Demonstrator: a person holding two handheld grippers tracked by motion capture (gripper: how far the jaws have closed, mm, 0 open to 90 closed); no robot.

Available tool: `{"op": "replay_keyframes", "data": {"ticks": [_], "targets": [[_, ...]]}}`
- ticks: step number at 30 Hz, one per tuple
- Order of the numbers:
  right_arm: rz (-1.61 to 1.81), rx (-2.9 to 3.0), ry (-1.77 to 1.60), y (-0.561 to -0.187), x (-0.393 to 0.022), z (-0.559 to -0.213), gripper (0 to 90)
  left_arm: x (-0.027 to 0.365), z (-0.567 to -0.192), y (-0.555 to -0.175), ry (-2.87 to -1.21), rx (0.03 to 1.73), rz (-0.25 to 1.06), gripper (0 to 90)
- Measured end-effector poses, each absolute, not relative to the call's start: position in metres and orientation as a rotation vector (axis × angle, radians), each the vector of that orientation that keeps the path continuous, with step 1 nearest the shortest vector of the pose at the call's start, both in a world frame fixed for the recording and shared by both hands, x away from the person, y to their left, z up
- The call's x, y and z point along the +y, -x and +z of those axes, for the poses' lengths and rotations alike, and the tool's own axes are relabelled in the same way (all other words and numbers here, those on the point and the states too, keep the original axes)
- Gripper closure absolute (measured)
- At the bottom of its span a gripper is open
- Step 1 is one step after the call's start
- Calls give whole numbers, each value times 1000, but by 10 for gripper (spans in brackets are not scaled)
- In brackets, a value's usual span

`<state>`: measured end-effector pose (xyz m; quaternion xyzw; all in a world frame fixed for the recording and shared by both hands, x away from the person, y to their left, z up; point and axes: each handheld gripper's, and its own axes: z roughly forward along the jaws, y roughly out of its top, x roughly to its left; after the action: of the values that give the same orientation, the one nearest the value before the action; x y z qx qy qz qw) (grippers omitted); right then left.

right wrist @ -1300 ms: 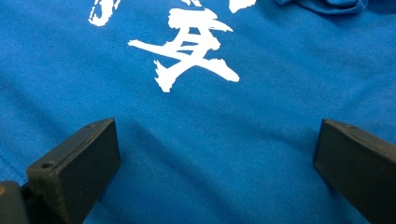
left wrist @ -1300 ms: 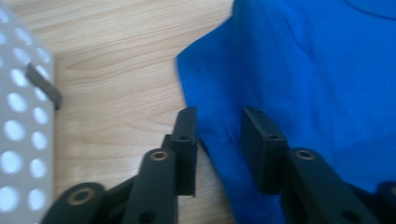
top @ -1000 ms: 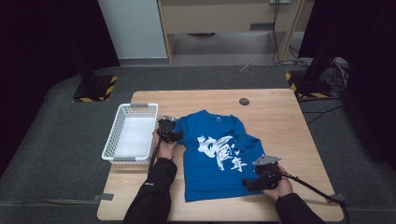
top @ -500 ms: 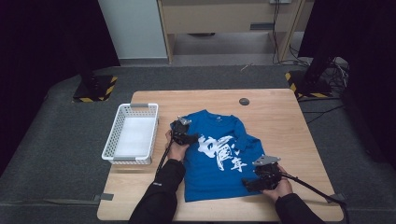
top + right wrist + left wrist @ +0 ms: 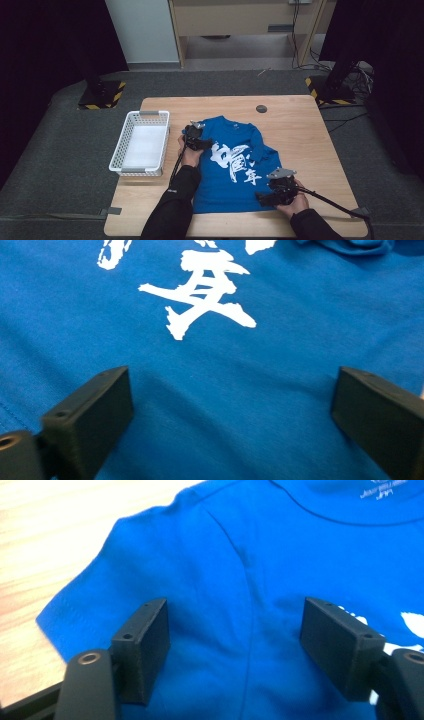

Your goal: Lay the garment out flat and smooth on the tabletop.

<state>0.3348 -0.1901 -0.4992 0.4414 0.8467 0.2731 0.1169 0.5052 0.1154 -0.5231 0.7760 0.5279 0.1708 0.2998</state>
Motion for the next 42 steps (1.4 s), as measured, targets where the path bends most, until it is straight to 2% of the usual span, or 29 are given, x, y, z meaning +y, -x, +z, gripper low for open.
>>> {"op": "replay_keyframes", "data": {"ticks": [2, 16, 25, 31, 42], "targets": [[794, 2484, -1325, -337, -192, -496, 73, 115, -519, -502, -2075, 1383, 443, 280], [925, 2369, -1312, -349, -203, -475, 93, 124, -478, -455, -2060, 1233, 309, 231], [972, 2295, -1300, -365, -205, -462, 119, 134, -472, -402, -2119, 1155, 258, 186], [1028, 2256, -1335, -374, -208, -458, 169, 139, -474, -368, -2154, 1119, 240, 158], [1048, 2212, -1355, -392, -202, -452, 218, 147, -487, -329, -2260, 1087, 244, 117]]}}
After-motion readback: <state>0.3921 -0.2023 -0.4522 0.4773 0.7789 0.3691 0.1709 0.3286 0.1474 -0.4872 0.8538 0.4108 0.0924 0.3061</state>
